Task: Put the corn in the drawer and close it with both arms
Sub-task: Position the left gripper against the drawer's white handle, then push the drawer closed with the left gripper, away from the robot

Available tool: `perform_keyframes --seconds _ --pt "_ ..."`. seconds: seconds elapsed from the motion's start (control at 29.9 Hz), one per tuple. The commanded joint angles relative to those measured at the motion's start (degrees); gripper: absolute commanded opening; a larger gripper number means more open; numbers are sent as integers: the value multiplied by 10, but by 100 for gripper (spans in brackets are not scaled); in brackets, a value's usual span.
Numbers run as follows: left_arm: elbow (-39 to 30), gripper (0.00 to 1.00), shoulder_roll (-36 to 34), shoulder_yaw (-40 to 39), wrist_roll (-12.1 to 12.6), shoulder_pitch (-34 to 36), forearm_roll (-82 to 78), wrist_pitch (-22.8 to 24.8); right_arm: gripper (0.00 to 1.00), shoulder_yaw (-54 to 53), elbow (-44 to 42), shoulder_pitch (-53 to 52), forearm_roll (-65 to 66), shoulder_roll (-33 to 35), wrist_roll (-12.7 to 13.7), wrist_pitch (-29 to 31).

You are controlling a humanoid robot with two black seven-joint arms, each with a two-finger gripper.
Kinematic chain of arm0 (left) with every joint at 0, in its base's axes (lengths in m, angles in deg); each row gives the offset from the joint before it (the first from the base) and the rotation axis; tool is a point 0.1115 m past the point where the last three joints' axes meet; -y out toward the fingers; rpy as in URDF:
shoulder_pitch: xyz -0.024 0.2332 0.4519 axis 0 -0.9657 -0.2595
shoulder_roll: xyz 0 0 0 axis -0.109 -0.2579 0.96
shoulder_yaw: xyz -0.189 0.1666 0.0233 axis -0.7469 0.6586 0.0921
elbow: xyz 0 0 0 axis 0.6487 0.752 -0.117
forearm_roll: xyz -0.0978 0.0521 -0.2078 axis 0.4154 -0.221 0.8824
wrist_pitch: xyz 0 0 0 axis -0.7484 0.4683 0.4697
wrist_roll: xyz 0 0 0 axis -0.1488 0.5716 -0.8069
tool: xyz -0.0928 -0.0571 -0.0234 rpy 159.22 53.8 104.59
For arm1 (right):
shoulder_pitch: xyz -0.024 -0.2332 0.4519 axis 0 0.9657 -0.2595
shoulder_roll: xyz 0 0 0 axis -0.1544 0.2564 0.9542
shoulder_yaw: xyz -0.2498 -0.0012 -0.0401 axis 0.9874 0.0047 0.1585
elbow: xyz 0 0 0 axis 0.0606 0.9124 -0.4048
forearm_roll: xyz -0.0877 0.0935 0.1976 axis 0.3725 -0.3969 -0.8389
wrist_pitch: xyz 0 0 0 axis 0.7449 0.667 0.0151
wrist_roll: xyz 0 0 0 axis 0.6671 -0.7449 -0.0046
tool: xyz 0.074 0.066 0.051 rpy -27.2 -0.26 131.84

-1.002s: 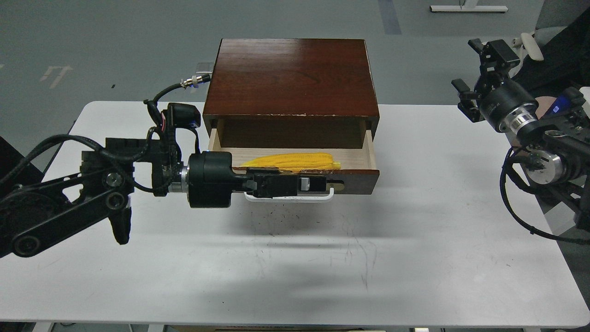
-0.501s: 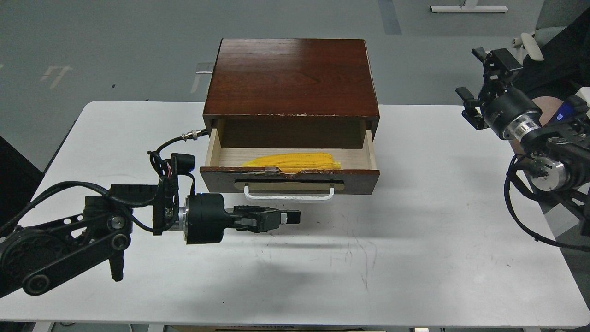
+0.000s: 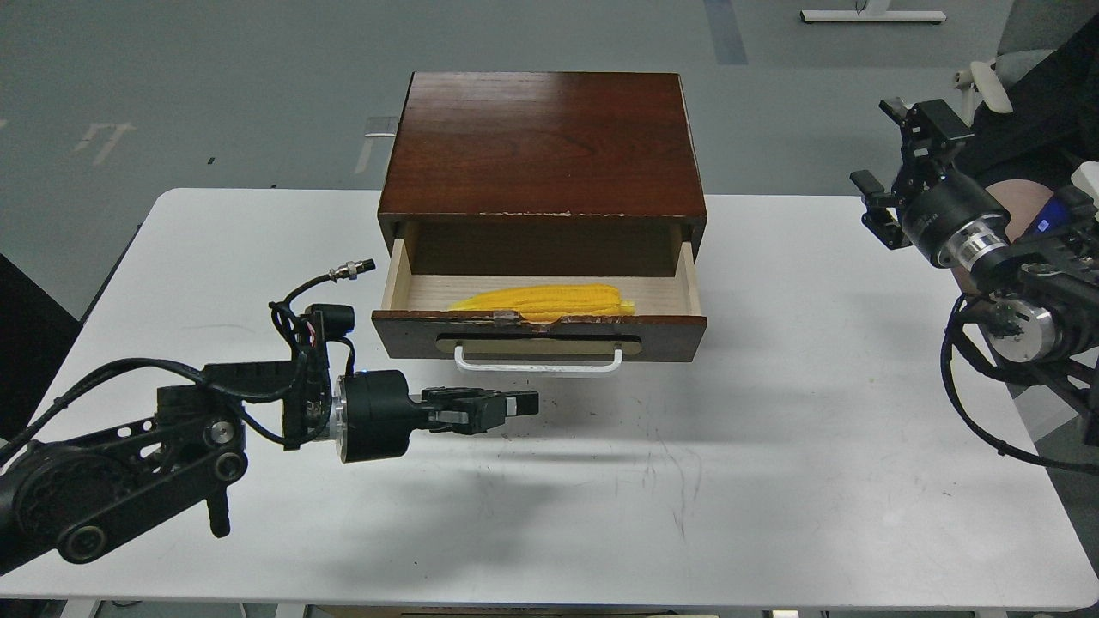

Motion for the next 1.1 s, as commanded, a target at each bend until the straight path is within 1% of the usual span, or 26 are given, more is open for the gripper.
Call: perform_keyframes --seconds 0.0,0.17,0.37,1.07 --pt "10 0 6 -4 0 0 2 2 99 0 0 1 0 0 0 0" --pt "24 0 9 -9 -1 3 17 11 99 0 0 1 0 1 0 0" --pt "27 0 9 -8 1 3 52 11 99 0 0 7 1 1 0 0" --pt "62 0 18 -22 3 7 83 6 99 0 0 13 2 1 0 1"
